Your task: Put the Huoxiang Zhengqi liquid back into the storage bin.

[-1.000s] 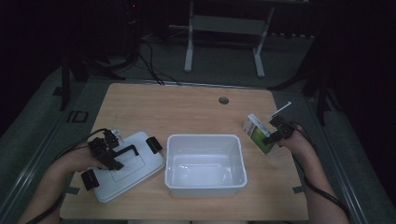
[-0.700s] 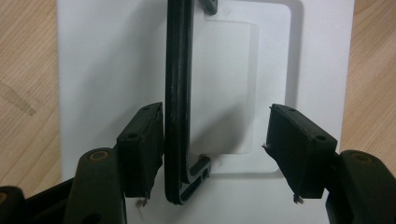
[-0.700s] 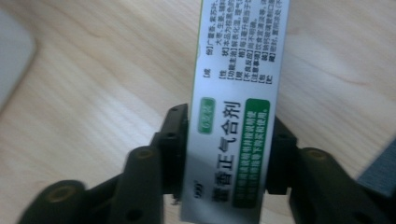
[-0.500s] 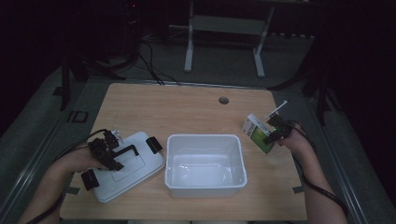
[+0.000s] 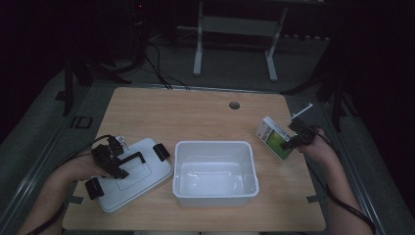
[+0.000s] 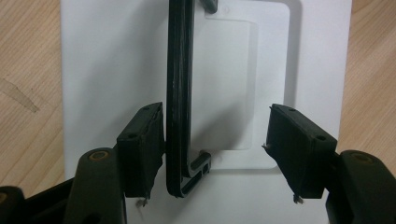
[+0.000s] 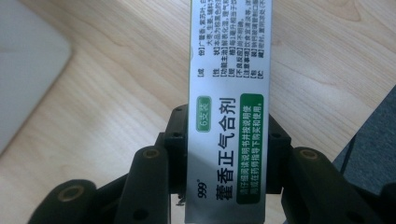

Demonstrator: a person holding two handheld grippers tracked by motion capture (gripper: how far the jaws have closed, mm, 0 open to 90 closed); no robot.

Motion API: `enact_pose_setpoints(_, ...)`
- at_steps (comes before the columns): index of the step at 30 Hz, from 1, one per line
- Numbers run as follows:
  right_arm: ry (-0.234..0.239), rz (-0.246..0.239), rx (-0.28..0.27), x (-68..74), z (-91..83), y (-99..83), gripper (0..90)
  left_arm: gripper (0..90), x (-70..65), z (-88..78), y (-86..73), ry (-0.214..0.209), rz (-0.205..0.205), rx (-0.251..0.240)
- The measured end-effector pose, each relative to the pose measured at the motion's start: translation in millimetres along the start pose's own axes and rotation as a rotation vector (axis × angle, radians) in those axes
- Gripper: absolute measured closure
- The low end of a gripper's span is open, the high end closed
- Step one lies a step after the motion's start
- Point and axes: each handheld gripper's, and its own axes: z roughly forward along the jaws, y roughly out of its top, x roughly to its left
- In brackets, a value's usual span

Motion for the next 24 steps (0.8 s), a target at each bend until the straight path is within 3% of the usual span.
enact_pose_setpoints(14,0.019,-0.124,-0.051,24.3,-46.4,-13.2,63.7,37.3,-1.3,-4.0,2.0,0.005,-0.002,0.001)
enact_pose_setpoints(24,0.030,-0.261,-0.122,63.8,-82.8,0.6,63.8,37.3,-2.2,-1.3,4.5,0.006,0.005,0.009)
